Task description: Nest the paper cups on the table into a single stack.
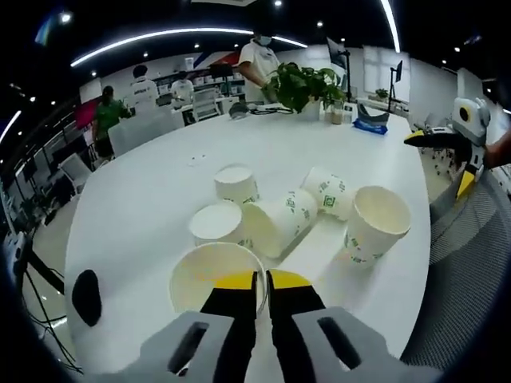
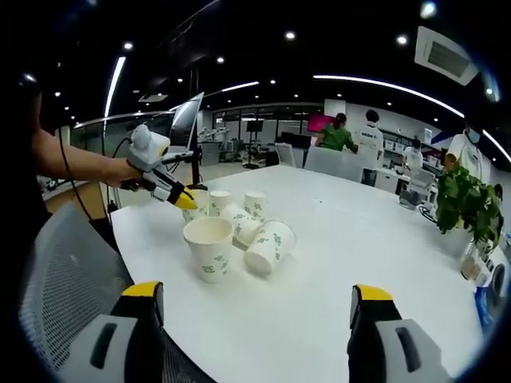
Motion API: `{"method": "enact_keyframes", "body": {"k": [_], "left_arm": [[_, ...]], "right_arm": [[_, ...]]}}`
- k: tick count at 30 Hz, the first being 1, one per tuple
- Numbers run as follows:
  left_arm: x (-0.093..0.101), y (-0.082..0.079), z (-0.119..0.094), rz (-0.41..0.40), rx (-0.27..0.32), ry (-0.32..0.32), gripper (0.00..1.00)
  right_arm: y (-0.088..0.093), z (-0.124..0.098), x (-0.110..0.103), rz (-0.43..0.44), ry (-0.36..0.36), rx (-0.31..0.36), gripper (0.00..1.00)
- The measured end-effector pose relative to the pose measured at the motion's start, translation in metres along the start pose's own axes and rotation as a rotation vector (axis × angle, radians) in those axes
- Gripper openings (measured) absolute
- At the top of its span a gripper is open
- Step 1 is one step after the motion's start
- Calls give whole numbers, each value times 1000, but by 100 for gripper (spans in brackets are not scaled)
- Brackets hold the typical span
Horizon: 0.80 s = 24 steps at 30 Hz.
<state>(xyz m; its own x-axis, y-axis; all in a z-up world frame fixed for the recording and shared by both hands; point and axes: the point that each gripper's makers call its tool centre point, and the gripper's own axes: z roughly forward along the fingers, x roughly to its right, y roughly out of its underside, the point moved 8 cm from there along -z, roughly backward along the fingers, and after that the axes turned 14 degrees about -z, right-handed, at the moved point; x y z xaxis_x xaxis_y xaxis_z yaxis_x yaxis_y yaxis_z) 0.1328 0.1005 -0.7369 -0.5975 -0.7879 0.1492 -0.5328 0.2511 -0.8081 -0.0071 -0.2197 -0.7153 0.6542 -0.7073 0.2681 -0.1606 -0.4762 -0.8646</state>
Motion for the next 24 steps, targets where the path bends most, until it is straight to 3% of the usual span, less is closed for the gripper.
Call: {"method": "enact_keyframes", "body": {"k": [12,24], "left_arm": [[3,4,-15,44,-6,-7,0],[24,-28,-40,78,36,14,0]], "right_arm": [[0,0,-1,-6,-6,-4,98],[0,0,-2,-17,-10,-7,99]]}}
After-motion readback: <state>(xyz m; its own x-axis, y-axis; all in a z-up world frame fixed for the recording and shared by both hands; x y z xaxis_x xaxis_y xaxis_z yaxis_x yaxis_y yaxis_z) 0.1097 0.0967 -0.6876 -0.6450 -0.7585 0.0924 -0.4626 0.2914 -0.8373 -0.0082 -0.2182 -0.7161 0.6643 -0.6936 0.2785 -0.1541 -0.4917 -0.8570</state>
